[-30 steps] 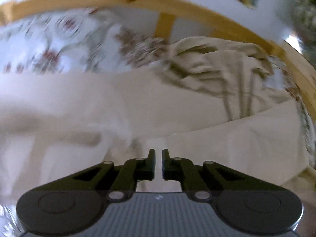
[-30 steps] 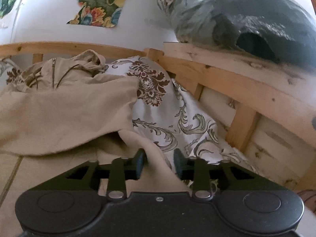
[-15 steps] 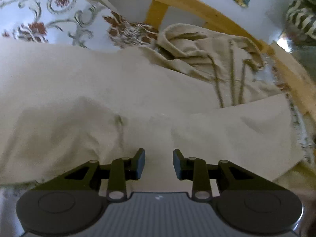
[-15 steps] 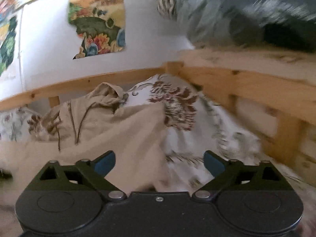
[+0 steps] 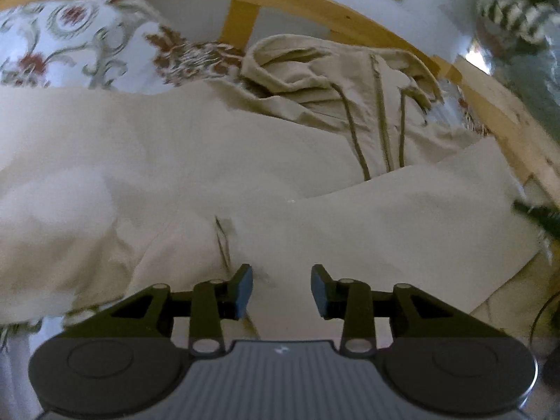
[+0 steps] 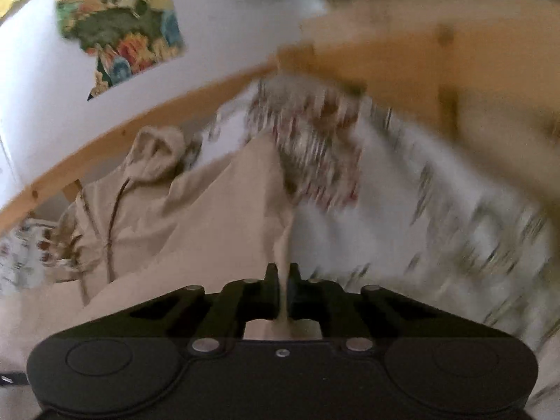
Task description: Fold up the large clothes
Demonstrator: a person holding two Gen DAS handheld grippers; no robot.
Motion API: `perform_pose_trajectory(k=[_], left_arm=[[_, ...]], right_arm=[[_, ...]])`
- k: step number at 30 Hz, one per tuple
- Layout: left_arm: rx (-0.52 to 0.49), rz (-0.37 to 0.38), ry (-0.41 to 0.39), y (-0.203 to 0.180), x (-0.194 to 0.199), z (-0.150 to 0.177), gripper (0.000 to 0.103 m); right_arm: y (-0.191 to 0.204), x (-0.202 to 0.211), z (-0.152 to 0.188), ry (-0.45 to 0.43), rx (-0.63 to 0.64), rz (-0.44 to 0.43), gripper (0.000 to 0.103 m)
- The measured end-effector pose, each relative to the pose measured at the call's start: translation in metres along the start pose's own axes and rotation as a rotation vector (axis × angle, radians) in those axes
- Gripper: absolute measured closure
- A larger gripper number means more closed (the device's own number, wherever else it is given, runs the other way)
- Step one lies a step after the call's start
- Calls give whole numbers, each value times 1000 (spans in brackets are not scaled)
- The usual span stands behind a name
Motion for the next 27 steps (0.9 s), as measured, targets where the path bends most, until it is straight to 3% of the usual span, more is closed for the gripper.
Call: perform_pose_trajectory(k=[2, 6, 8, 10, 11, 14, 16, 17, 19, 21, 25, 27], left_arm=[[-45, -74, 17, -7, -12, 5, 63], [-99, -123, 0, -13, -20, 11, 62], [-75, -111, 3, -11, -13, 10, 52], [-27, -127, -8, -2, 0, 8, 30], [-1, -137, -27, 3, 10, 7, 28], [25, -173, -75, 15, 42, 2, 15], [44, -206, -125, 26, 70, 0, 7], [55, -227, -159, 33, 86, 1, 2], [77, -292, -229, 51, 119, 5, 1], [94, -361, -269, 71, 143, 8, 1], [64, -611, -363, 118, 198, 6, 1], [80, -696, -387, 144, 218, 1, 1]], right_arm=[[-3, 9, -9, -49, 50, 48, 100], [-5, -15, 7, 55, 173, 135, 90], [-10, -6, 10, 52, 163, 184, 69], [-7, 14, 9, 12, 179, 205, 60], [-3, 18, 12, 23, 223, 221, 54], [5, 17, 28, 90, 310, 251, 53], [8, 31, 27, 59, 266, 244, 49], [15, 44, 24, 24, 249, 232, 38], [35, 70, 20, -39, 240, 199, 23], [65, 95, 18, -89, 241, 129, 19], [122, 139, 22, -129, 210, -5, 6], [152, 161, 29, -140, 202, -83, 1]])
Point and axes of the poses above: each gripper's, at about its wrist camera, not at the fingertips, and x roughly against the way its jaws point, y to its left, z to its underside, the point moved 7 cm from there along -x, roughly the way its jaws point, and after that the axes turned 13 degrees about x, right-handed, at the moved point
